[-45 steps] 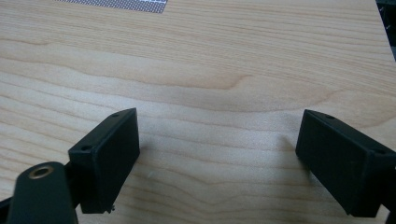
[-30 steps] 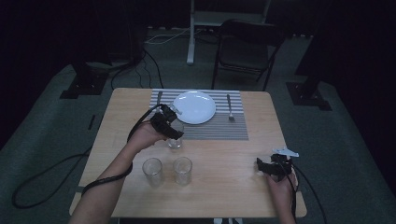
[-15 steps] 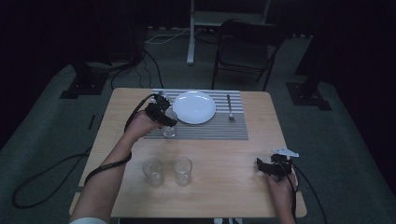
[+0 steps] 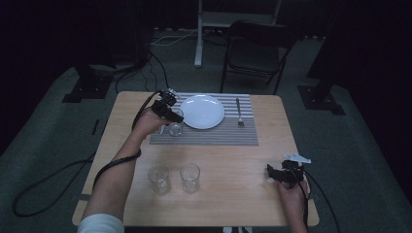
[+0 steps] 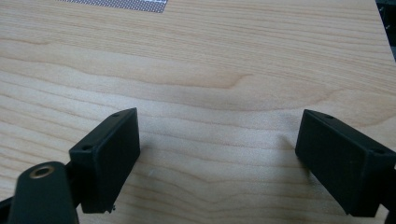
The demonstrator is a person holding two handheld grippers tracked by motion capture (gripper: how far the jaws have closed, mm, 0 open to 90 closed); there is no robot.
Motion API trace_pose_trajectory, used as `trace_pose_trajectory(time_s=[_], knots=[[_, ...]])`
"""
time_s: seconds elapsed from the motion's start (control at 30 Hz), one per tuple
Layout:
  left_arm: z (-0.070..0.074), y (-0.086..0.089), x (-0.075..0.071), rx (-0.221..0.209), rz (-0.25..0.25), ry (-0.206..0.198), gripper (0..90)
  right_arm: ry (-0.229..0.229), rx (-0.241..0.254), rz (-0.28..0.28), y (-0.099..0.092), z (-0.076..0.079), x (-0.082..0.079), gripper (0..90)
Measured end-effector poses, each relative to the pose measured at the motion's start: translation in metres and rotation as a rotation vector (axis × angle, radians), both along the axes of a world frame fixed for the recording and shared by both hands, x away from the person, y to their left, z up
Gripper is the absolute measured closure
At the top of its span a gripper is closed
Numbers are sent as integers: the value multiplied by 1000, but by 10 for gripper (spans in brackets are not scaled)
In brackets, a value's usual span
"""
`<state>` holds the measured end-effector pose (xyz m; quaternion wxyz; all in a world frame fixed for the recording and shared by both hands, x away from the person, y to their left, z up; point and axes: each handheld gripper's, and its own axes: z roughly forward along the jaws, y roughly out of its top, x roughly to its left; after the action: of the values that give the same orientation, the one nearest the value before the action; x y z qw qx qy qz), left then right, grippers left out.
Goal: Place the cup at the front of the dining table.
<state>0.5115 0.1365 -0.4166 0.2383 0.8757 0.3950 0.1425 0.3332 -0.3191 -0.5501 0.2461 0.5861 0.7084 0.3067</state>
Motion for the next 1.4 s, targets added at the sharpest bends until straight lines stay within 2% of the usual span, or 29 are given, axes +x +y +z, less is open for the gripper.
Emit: trace_pose_trajectory(time_s=[0.1,0.23,0.27,0.37,0.57,0.6,0.63,0.67,0.7,0.73,0.77,0.87,0.9,1.0,1.17,1.4], knots=[[-5,2,4,-4,2,17,285,0,0,0,0,0,0,136],[-13,6,7,-3,21,7,285,0,0,0,0,0,0,136],[-14,8,7,-31,27,9,285,-1,0,0,0,0,0,137],[-15,9,6,-50,29,5,285,0,0,0,0,0,0,137],[-16,10,4,-43,26,-8,277,-1,0,0,0,0,0,137],[-16,11,3,-43,23,-7,268,-1,0,0,0,0,0,137],[-16,12,3,-48,19,2,205,-1,0,0,0,0,0,137],[-16,12,2,-48,25,-6,205,-1,0,0,0,0,0,137],[-16,13,2,-44,28,-3,165,-1,0,0,0,0,0,137],[-17,14,2,-52,22,4,165,-1,0,0,0,0,0,137],[-18,15,1,-39,30,-7,139,0,0,-1,0,0,0,136],[-19,17,1,-53,35,10,68,-1,0,0,0,0,0,137],[-21,18,1,-57,35,22,8,0,0,0,0,0,0,137],[-21,18,-1,-55,51,4,0,-1,0,0,0,0,0,137],[-24,19,-6,-62,41,20,0,0,-1,1,0,0,-1,137],[-33,28,-15,-66,50,40,0,0,-1,1,0,0,-1,137]])
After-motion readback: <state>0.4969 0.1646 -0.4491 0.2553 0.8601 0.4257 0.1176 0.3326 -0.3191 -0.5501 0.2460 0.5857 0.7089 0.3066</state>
